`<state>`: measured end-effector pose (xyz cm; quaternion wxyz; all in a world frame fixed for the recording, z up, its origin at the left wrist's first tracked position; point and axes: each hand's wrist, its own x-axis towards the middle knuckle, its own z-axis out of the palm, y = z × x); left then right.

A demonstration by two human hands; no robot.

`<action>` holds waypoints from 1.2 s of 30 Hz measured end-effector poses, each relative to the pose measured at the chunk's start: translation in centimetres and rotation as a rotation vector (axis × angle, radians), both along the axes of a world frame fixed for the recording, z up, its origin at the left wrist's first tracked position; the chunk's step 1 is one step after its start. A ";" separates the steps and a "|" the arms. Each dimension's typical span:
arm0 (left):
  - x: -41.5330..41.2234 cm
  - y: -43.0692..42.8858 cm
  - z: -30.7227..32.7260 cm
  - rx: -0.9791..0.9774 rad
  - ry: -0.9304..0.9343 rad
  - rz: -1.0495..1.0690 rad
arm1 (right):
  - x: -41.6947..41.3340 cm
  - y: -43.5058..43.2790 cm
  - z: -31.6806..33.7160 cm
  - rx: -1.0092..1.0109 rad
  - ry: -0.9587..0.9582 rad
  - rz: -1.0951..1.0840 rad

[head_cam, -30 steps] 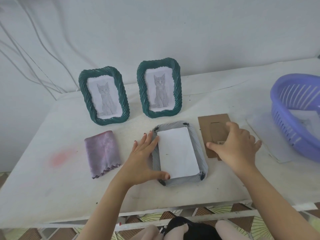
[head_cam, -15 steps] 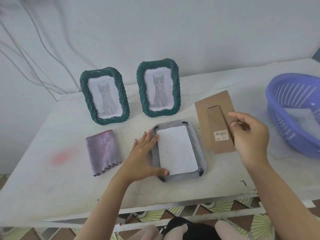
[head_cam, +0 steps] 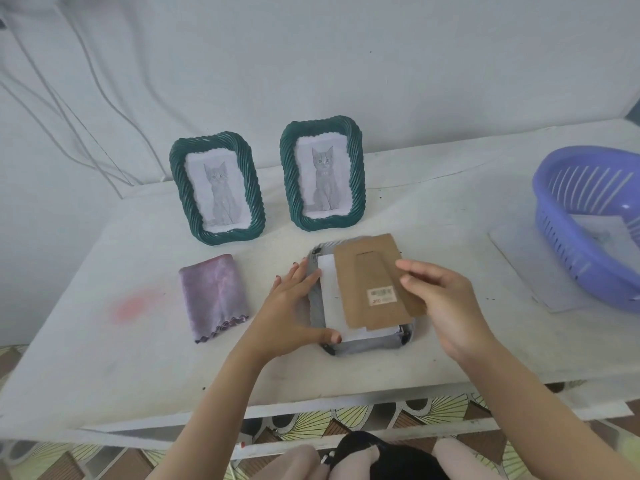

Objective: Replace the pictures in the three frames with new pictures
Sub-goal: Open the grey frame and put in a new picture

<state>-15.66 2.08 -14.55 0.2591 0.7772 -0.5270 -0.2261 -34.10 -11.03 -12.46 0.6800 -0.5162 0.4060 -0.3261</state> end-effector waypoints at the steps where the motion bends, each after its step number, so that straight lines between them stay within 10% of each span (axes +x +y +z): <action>1: 0.0 0.0 0.0 -0.003 0.004 0.000 | 0.1 0.2 0.0 -0.012 0.020 0.027; 36: 0.6 0.2 -0.7 0.020 -0.013 -0.045 | 0.8 1.0 -0.8 -0.743 0.643 0.185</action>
